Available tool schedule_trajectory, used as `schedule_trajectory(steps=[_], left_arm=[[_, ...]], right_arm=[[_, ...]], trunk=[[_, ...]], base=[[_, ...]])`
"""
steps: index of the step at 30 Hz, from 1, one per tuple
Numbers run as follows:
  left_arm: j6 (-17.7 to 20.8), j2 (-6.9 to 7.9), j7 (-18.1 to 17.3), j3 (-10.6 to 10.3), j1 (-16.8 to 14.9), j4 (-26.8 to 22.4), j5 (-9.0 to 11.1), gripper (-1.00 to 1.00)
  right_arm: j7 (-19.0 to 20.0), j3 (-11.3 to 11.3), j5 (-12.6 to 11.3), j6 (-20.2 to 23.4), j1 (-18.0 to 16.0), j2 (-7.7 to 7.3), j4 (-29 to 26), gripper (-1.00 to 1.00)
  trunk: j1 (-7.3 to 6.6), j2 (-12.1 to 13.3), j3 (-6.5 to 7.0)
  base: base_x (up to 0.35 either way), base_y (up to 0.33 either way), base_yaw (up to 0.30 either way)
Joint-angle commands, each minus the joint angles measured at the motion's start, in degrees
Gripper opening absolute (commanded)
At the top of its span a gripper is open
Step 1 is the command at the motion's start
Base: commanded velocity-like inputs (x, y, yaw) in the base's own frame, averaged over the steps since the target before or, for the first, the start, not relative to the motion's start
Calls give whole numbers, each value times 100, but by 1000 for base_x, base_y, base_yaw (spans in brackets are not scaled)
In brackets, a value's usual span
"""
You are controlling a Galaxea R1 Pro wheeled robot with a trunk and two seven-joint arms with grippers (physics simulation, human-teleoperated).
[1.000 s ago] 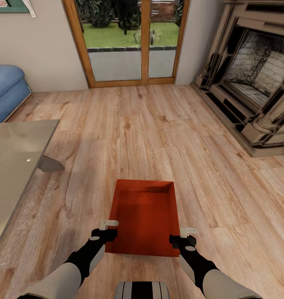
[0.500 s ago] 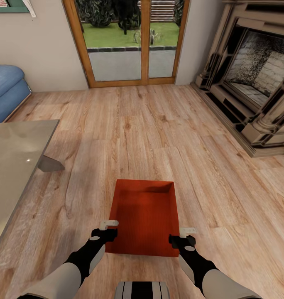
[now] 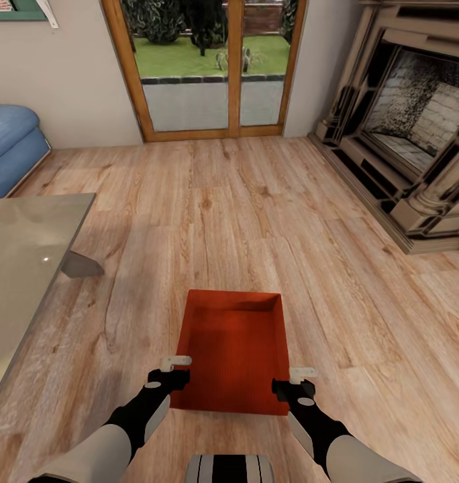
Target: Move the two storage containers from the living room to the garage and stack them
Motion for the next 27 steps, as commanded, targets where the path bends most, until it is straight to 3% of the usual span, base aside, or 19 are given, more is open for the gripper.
schedule_trajectory(steps=[1,8,27], left_arm=[[30,5,42,-50,0,-12,59,100],[21,9,42,-58,0,-16,59,100],[21,8,42,-53,0,-20,59,100]], right_arm=[[-31,46,-49,-21,-5,-1,6,100],[-31,51,-49,-21,-3,-6,6,100],[-23,46,-53,-17,-5,-7,6,100]], trunk=[[-1,-1,-3],[-1,-1,-3],[-1,-1,-3]], base=[[50,0,0],[158,0,0],[6,0,0]])
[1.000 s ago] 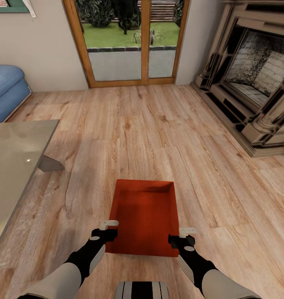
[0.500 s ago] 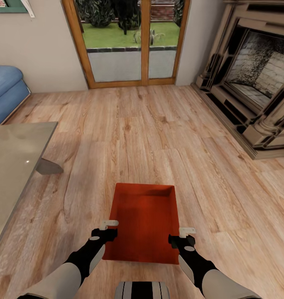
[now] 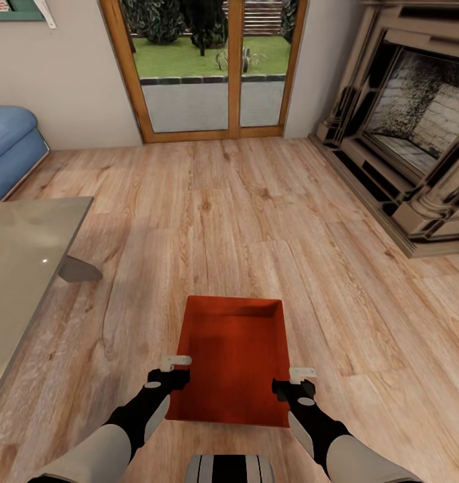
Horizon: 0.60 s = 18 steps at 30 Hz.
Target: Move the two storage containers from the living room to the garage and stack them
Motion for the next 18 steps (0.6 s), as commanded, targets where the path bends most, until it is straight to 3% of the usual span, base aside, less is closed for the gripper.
schedule_trajectory(steps=[1,18], left_arm=[[30,4,42,-53,0,-12,59,100],[30,6,27,-64,0,52,51,100]], right_arm=[[-31,50,-48,-23,-3,2,6,100],[-31,46,-61,-26,-5,-3,11,100]], trunk=[[-1,-1,-3],[-1,-1,-3]], base=[[0,0,0],[0,0,0]])
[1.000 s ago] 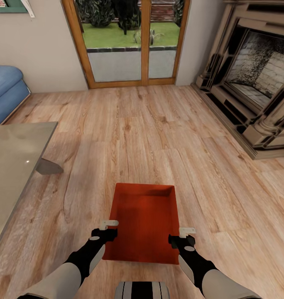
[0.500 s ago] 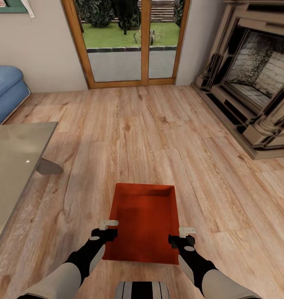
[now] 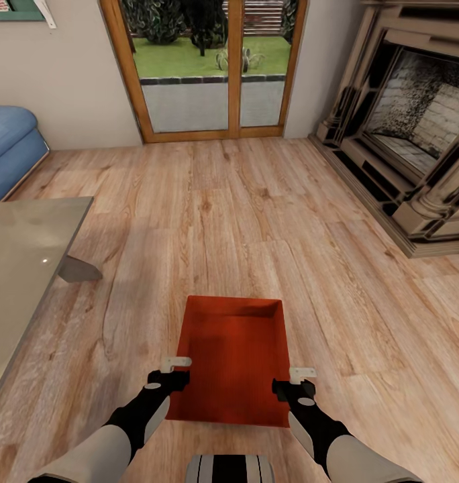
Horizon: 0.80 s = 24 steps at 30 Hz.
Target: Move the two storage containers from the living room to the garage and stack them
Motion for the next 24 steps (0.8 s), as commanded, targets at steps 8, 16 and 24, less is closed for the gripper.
schedule_trajectory(steps=[8,16,24], left_arm=[[30,-12,40,-51,2,9,57,100],[25,-10,39,-49,4,7,63,-100],[22,-11,51,-45,0,-64,66,-100]], right_arm=[[-31,28,-60,-18,0,-16,17,100],[-23,8,-105,-19,0,-27,69,-100],[-22,19,-65,-22,-1,-18,70,-100]], trunk=[[-1,-1,-3],[-1,-1,-3],[-1,-1,-3]], base=[[0,0,0],[0,0,0],[0,0,0]])
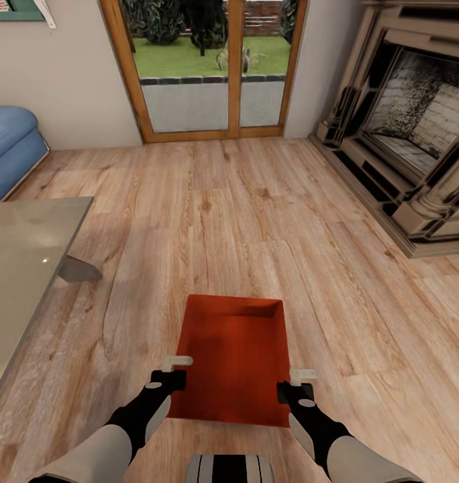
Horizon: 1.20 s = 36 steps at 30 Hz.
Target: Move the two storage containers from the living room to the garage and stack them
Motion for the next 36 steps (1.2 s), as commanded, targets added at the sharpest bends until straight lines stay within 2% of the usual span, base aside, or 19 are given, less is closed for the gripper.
schedule_trajectory(steps=[1,8,36], left_arm=[[37,7,68,-3,-1,-18,-30,-100],[37,-3,72,5,-2,-19,-22,-100],[37,4,72,14,-2,-28,-22,-100]], right_arm=[[-53,-4,-48,-30,-3,-6,9,-100],[-67,-8,-53,-30,-4,-6,9,-100],[-90,-12,-57,-38,-5,11,1,-100]], trunk=[[-1,-1,-3],[-1,-1,-3],[-616,1122,500]], base=[[0,0,0],[0,0,0],[0,0,0]])
